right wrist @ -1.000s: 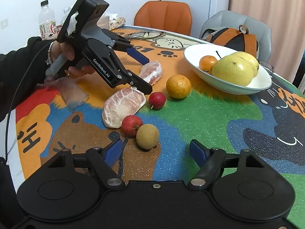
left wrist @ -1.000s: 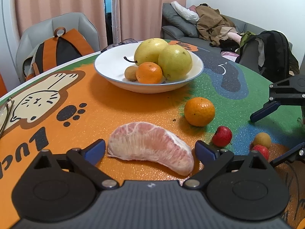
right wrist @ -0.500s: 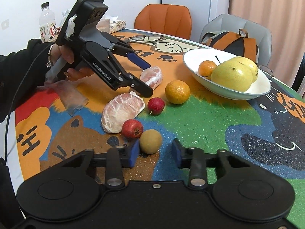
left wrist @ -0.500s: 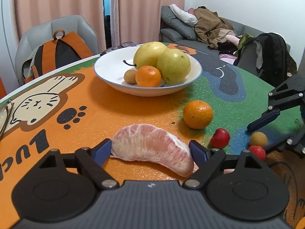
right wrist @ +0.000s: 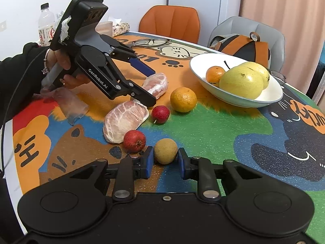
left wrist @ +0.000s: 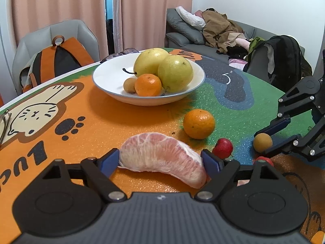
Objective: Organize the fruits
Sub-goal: 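Grasp the small brown round fruit with the right gripper while the left gripper grasps a pink pomelo segment, then carry the brown fruit and the pomelo segment over the white bowl with both grippers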
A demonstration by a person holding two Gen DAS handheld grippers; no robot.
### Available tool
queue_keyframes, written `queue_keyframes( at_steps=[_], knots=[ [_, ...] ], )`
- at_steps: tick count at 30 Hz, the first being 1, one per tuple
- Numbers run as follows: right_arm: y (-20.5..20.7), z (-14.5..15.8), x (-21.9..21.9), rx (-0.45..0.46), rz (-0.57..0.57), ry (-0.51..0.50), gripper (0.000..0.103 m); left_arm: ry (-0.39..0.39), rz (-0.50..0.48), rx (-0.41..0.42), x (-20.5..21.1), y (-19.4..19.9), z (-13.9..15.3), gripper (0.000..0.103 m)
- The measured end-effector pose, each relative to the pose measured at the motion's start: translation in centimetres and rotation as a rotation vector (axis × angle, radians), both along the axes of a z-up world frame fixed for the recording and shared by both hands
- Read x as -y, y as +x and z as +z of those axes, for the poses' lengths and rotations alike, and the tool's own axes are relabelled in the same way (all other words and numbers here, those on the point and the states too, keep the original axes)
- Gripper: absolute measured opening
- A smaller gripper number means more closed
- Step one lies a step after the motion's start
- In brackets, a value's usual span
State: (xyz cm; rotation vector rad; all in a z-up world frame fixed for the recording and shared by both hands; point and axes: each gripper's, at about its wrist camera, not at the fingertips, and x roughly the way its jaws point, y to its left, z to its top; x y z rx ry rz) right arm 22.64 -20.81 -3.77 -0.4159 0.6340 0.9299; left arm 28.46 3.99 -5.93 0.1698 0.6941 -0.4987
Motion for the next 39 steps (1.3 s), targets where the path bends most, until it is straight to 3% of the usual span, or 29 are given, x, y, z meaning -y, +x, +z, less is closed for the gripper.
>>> queue_keyframes(
  at_steps=[16,39],
  knots=[
    [0.4,0.8,0.4,0.018,-0.029,0.003,0.024,0.005,0.005,0.031,0.5,-0.7,0.7,0.085],
    [5.8,4.0,0.6,0.08,-0.157,0.054,0.024,-0.051,0.031,0.119,2.1,1.5,4.1,0.085]
  ],
)
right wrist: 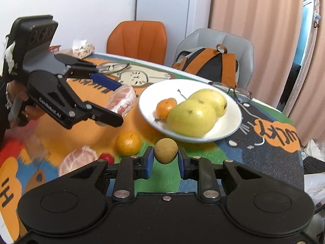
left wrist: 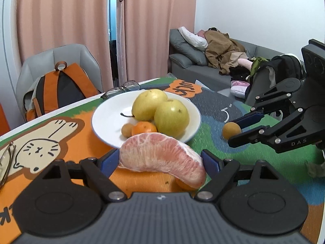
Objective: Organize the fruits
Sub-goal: 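Carry the brown fruit and the pomelo segment over the white bowl with both grippers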
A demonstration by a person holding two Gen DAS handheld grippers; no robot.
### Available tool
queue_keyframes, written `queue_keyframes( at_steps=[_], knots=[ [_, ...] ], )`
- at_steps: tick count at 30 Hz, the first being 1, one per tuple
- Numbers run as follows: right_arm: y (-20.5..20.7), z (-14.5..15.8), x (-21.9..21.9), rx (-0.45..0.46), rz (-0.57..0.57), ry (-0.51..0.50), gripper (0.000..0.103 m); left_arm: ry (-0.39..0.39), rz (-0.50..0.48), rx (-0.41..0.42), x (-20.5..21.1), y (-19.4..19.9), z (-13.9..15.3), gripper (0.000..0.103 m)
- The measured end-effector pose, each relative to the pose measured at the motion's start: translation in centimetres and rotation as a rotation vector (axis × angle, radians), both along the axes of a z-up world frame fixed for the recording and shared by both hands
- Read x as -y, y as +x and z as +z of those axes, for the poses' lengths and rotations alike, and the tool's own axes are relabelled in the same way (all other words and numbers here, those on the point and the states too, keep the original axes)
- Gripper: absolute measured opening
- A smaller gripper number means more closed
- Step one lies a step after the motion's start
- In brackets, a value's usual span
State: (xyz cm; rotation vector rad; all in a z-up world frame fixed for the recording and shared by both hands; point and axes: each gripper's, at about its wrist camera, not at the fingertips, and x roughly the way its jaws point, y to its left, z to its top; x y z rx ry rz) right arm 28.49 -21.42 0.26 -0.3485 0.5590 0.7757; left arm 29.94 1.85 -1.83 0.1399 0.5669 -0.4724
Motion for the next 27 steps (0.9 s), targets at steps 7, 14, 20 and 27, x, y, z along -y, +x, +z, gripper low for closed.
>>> queue_keyframes(
  at_steps=[7,14,20,27],
  knots=[
    [2.8,1.4,-0.1,0.025,-0.063,0.046,0.024,-0.022,0.051,0.02,0.2,2.0,0.9,0.085],
    [5.9,2.0,-0.2,0.052,-0.136,0.088,0.024,-0.039,0.101,0.038,0.0,4.2,1.6,0.085],
    [8.3,1.9,-0.2,0.052,-0.188,0.12,0.024,-0.061,0.134,0.031,0.1,6.3,1.7,0.085],
    [10.3,1.6,-0.6,0.034,-0.232,0.107,0.024,-0.103,0.182,-0.01,-0.3,8.9,1.3,0.085]
  ],
)
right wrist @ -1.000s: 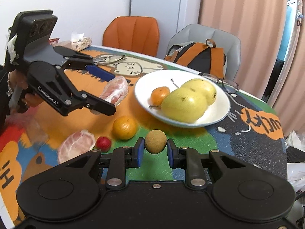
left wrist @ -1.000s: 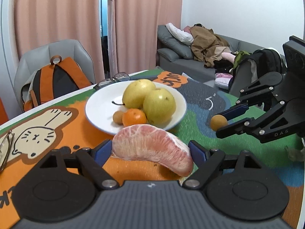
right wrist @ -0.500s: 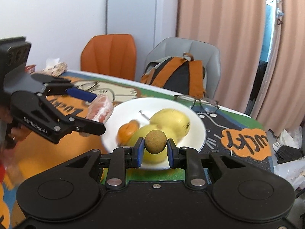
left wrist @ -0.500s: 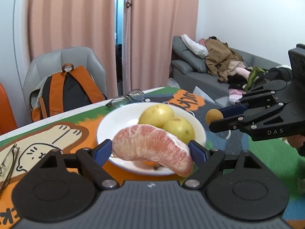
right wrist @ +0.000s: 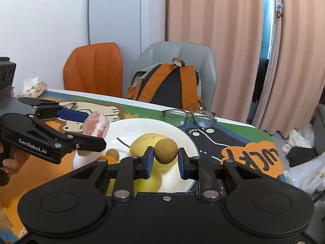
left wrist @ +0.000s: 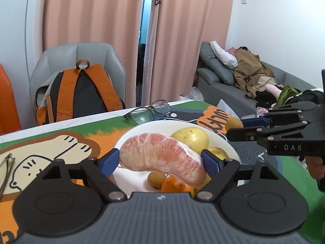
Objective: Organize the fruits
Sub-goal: 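Carry the brown fruit and the pomelo segment over the white bowl with both grippers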
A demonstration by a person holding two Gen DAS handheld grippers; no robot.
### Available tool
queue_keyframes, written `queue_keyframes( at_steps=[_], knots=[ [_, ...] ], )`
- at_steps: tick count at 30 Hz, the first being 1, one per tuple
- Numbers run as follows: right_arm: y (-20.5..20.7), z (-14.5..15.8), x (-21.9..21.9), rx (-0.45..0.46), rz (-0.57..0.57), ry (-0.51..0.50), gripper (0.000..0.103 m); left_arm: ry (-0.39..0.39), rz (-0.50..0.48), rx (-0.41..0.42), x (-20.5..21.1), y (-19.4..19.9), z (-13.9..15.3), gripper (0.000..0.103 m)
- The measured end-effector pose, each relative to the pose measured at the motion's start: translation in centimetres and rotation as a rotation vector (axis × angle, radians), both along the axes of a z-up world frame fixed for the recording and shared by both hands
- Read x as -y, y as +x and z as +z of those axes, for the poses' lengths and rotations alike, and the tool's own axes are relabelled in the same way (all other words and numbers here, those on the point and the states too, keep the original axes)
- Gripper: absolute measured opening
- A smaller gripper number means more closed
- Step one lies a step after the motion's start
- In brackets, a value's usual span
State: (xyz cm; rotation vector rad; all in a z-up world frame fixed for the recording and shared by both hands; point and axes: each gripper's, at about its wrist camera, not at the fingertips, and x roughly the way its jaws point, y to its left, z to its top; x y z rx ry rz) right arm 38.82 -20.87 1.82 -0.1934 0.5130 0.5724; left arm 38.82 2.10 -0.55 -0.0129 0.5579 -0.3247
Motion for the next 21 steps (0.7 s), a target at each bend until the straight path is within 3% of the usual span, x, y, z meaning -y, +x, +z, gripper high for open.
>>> queue_keyframes(
  at_steps=[21],
  knots=[
    [1.5,-1.9,-0.4,-0.078,-0.039,-0.047,0.024,-0.019,0.034,-0.095,1.3,3.8,-1.2,0.086]
  ],
)
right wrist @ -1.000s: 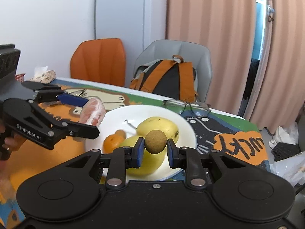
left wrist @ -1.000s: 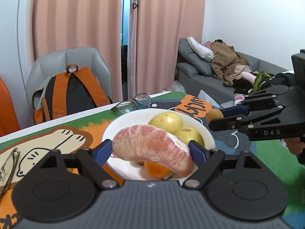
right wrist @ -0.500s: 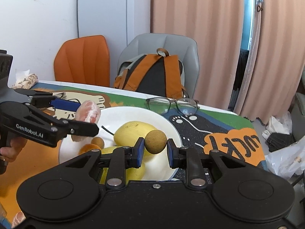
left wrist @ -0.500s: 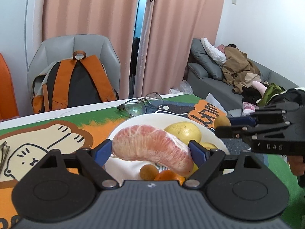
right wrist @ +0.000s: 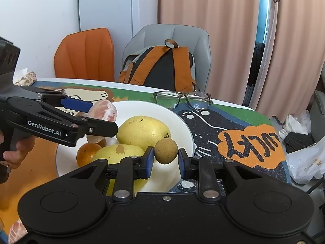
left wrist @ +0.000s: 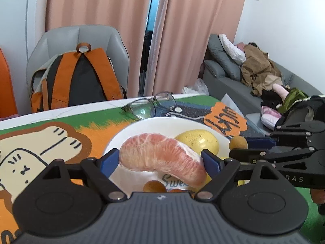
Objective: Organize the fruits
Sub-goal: 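Carry the brown fruit and the pomelo segment over the white bowl with both grippers, then open the left gripper to drop the pomelo segment into the bowl while the right gripper withdraws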
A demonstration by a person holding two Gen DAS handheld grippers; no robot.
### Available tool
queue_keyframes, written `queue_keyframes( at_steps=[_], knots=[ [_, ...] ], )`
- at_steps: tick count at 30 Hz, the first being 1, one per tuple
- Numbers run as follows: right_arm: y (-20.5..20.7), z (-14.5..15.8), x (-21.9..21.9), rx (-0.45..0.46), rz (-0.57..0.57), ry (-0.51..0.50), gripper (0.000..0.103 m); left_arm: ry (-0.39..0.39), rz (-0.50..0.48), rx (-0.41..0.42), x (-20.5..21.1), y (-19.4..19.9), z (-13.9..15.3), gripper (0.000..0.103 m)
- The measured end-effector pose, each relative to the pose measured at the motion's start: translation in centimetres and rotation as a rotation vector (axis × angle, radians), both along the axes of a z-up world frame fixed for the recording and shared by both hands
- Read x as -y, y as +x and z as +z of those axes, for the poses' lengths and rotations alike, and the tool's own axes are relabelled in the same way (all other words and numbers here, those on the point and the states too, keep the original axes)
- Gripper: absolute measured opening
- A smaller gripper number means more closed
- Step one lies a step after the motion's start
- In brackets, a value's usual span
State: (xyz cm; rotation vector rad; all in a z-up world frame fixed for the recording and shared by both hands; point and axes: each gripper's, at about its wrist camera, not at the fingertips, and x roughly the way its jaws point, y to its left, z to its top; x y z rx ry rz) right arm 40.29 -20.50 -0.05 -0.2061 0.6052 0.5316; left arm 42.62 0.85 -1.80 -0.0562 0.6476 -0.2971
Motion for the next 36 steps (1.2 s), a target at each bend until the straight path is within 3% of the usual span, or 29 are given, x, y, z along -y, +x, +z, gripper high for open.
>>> queue_keyframes(
  at_steps=[6,8,11,25,29,33,36],
  knots=[
    [-0.4,0.1,0.0,0.013,0.008,-0.005,0.029,0.004,0.021,-0.001,0.1,0.3,-0.3,0.086],
    [-0.6,0.3,0.1,0.018,0.012,0.005,0.032,0.003,0.024,-0.001,0.2,0.4,-0.2,0.086],
    [-1.3,0.8,0.4,0.026,0.029,0.023,0.046,0.012,0.029,0.012,0.4,0.6,-0.1,0.086],
    [-5.7,1.9,0.4,0.069,0.132,0.04,0.068,0.025,0.03,-0.02,0.6,1.0,-0.6,0.089],
    [-6.3,1.8,0.4,0.064,0.149,0.051,0.072,0.026,0.036,0.015,0.5,0.3,-0.2,0.092],
    [-7.1,1.6,0.2,0.06,0.17,0.055,0.075,0.035,0.012,0.023,0.6,-0.5,0.3,0.092],
    [-7.9,1.4,0.2,0.061,0.189,0.052,0.084,0.044,-0.041,0.04,0.7,-2.0,0.6,0.093]
  ],
)
